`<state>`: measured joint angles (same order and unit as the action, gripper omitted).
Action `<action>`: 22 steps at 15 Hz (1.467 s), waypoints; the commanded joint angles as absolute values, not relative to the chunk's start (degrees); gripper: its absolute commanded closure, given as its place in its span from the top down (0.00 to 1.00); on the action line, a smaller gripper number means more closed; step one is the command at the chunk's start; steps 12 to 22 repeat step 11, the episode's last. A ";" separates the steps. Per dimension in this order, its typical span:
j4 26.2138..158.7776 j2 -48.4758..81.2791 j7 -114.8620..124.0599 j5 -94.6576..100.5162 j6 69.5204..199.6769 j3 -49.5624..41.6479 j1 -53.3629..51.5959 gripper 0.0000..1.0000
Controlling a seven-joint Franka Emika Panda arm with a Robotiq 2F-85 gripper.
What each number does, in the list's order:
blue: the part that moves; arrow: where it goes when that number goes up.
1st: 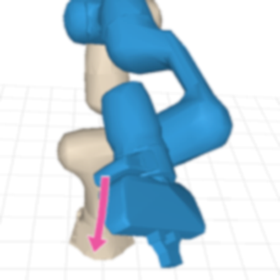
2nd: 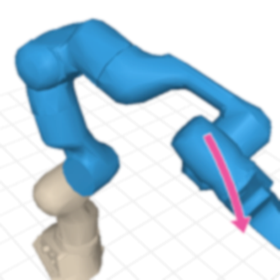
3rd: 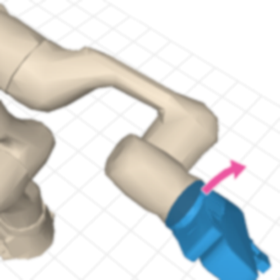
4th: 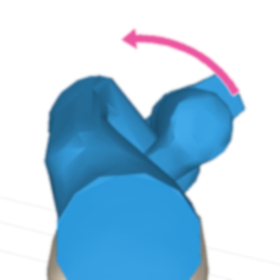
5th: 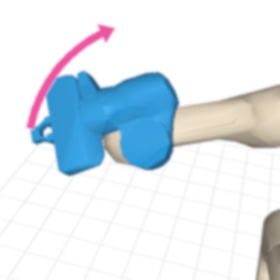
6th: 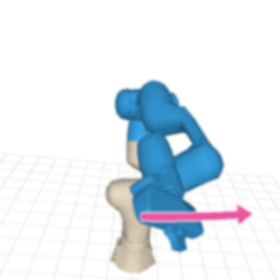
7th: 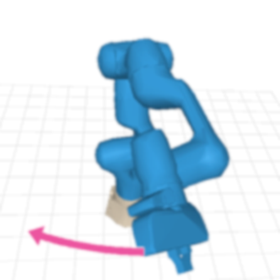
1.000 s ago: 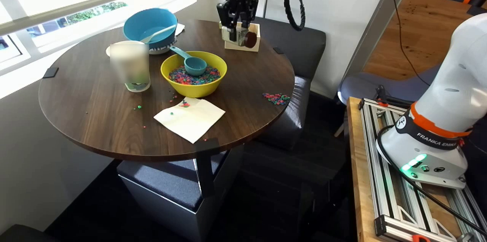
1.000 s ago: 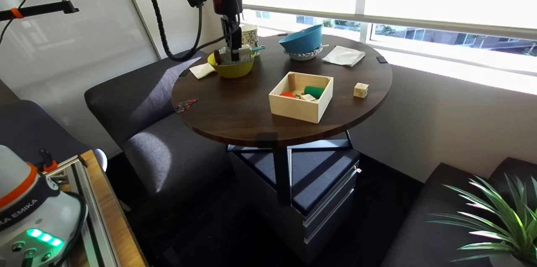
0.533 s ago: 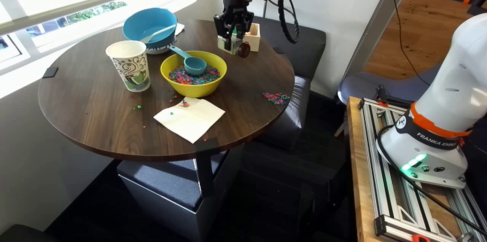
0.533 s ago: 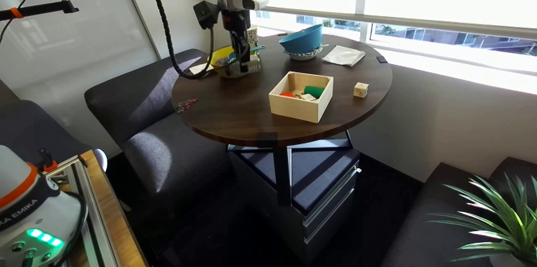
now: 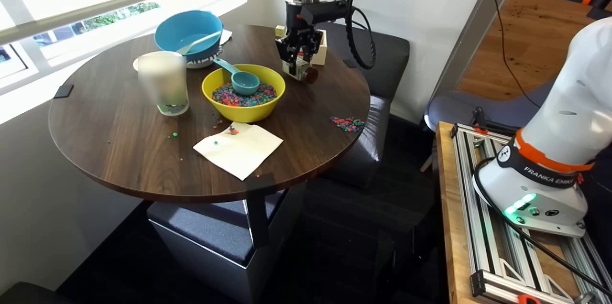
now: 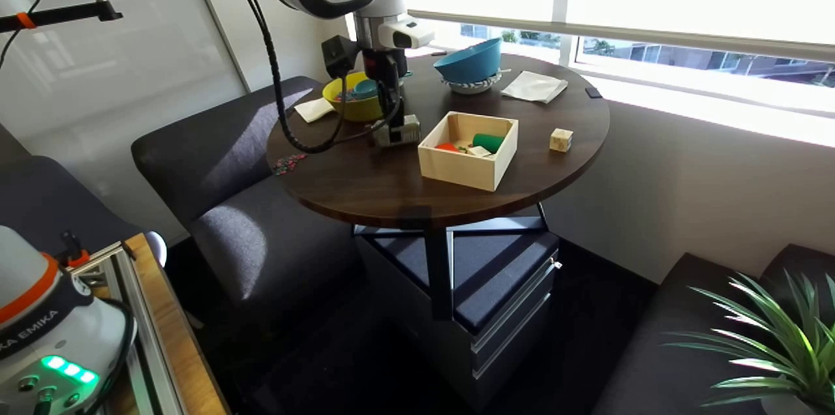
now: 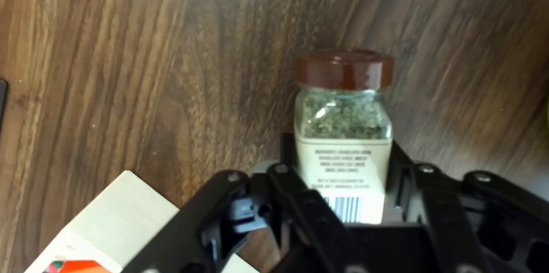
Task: Take the jar out of the box and put it on the table
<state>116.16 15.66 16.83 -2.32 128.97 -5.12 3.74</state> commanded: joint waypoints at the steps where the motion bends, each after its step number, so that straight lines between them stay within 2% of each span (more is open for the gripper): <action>1: 115.34 16.38 19.82 -0.02 128.42 -5.96 2.50 0.73; 2: 115.07 15.98 20.03 0.11 127.21 -5.97 2.56 0.73; 5: 115.14 10.20 16.12 -1.90 118.84 -5.43 3.88 0.95; 6: 115.22 8.08 13.72 -2.90 116.44 -5.33 4.60 1.00; 9: 115.06 1.78 3.14 -8.89 109.87 -6.19 7.58 1.00; 10: 113.53 6.00 8.86 -5.29 112.36 -5.72 5.85 1.00; 22: 113.54 3.80 6.38 -6.52 110.74 -6.13 6.67 1.00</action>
